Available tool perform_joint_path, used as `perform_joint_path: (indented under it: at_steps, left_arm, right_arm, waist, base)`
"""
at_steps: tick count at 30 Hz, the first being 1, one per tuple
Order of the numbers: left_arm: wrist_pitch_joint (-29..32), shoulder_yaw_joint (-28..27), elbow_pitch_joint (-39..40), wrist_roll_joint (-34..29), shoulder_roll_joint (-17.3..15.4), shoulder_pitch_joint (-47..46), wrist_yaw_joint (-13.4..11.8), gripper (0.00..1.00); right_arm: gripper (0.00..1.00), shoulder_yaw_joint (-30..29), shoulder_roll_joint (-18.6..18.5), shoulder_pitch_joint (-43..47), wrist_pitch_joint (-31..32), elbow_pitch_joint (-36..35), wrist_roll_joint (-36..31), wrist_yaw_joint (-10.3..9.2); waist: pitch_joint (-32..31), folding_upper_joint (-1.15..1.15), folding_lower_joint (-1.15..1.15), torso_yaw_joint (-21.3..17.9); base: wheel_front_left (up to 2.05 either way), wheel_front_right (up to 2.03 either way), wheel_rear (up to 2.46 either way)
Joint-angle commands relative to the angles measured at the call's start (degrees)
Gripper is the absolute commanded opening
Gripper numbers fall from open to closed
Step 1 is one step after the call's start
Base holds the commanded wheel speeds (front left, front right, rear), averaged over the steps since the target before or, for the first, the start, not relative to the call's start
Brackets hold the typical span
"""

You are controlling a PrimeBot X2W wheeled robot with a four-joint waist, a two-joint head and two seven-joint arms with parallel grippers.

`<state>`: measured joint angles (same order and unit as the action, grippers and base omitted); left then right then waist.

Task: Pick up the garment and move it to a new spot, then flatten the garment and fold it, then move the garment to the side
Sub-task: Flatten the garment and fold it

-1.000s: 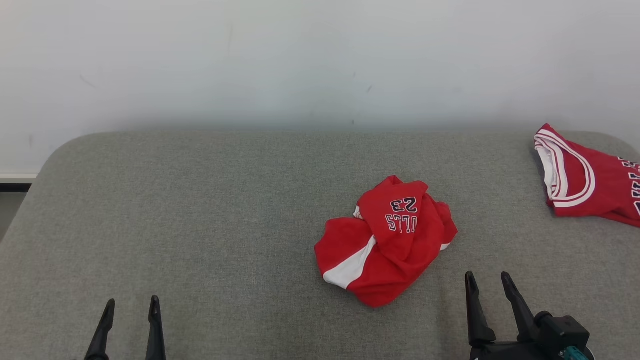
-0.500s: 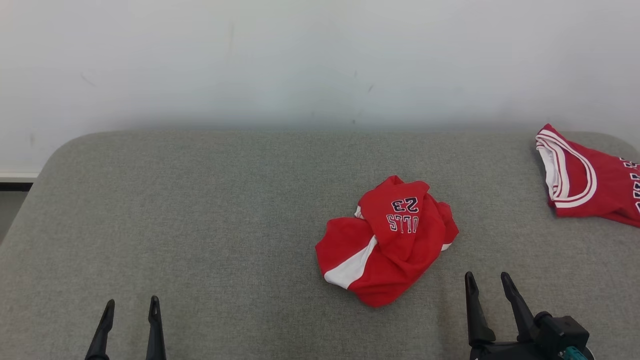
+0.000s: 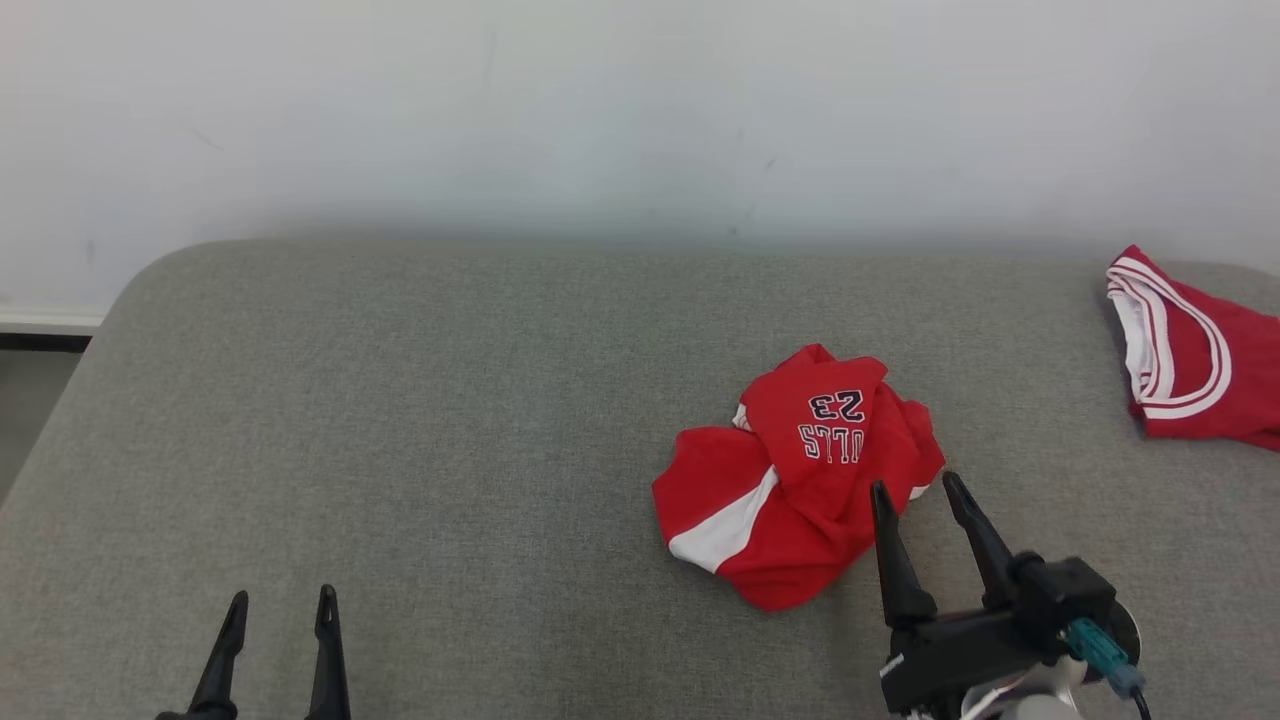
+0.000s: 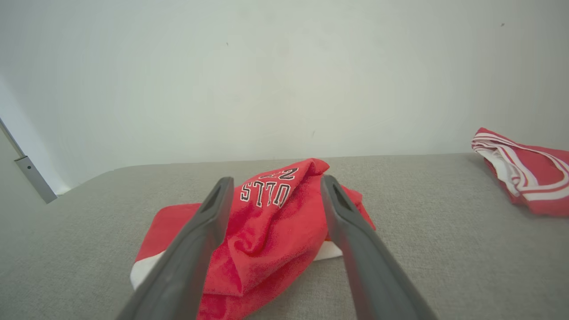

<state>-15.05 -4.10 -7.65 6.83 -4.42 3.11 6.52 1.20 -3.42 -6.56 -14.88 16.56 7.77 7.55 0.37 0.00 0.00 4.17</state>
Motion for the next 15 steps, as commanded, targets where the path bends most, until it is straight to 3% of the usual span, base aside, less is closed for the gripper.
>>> perform_joint_path:
  at_steps: [1,15]
  left_arm:
    - [-0.16,0.27,-0.17,-0.23,0.24,-0.9,0.01,1.0]
    - [-0.16,2.2,-2.77,1.37,1.2,-5.63,0.47,1.0]
  right_arm:
    - [1.0,0.5,-0.41,-1.38,0.07,0.24,-0.52,-0.16]
    - [1.0,3.76,-5.18,-20.18,10.26,13.1,-5.96,-0.16]
  waist:
    - [1.05,0.0,0.0,1.15]
    - [6.0,0.0,0.0,7.33]
  base:
    - [0.0,0.0,0.0]
    - [0.0,0.0,0.0]
